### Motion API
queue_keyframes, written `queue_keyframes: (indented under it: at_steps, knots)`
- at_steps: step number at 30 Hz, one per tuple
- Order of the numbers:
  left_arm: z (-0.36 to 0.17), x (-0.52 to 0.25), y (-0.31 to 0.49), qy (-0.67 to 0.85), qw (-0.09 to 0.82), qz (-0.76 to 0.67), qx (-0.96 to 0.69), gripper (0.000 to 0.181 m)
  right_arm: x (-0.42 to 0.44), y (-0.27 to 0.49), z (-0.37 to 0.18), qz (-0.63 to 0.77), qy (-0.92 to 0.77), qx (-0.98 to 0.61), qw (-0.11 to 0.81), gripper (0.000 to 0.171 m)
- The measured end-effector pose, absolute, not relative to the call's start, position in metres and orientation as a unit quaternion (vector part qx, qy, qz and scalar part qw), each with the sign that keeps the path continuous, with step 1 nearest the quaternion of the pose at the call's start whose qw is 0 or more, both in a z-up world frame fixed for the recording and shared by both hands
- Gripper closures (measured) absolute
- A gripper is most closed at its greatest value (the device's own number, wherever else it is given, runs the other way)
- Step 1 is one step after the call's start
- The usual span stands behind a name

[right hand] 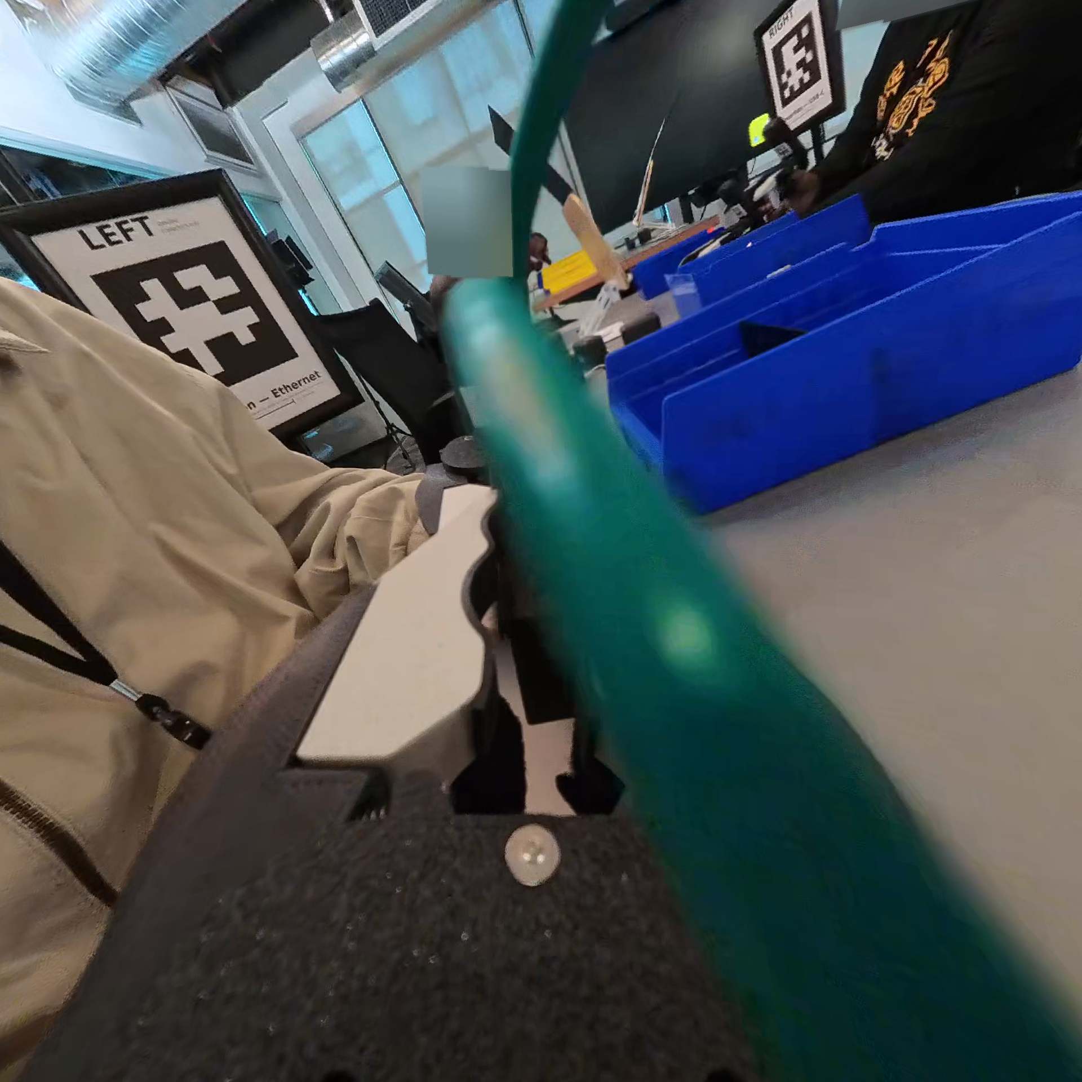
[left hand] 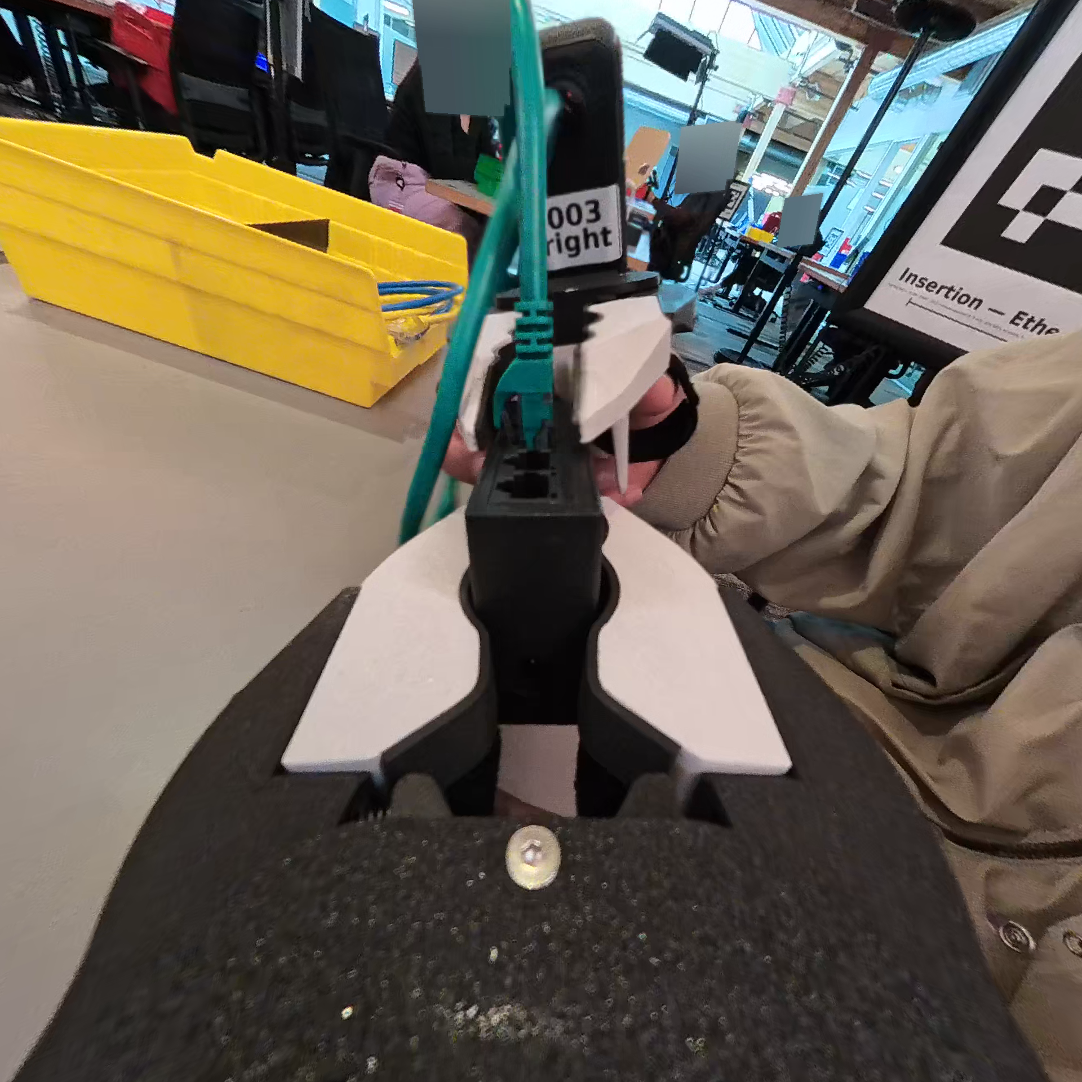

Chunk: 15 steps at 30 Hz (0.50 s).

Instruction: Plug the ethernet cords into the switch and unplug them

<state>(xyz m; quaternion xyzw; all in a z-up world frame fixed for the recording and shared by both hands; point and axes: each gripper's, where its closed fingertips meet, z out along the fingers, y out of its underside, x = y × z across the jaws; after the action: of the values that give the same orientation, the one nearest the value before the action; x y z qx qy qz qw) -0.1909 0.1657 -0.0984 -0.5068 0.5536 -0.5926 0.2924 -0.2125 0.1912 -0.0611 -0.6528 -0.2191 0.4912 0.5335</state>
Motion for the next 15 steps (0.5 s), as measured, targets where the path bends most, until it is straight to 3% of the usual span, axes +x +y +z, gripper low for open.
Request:
queue_keyframes:
  at_steps: [15]
  knots:
    - [-0.0995, -0.1906, 0.164, 0.555, 0.289, -0.591, -0.509, 0.151, -0.2099, 0.1897, -0.0627, 0.499, -0.218, -0.639, 0.544, 0.158]
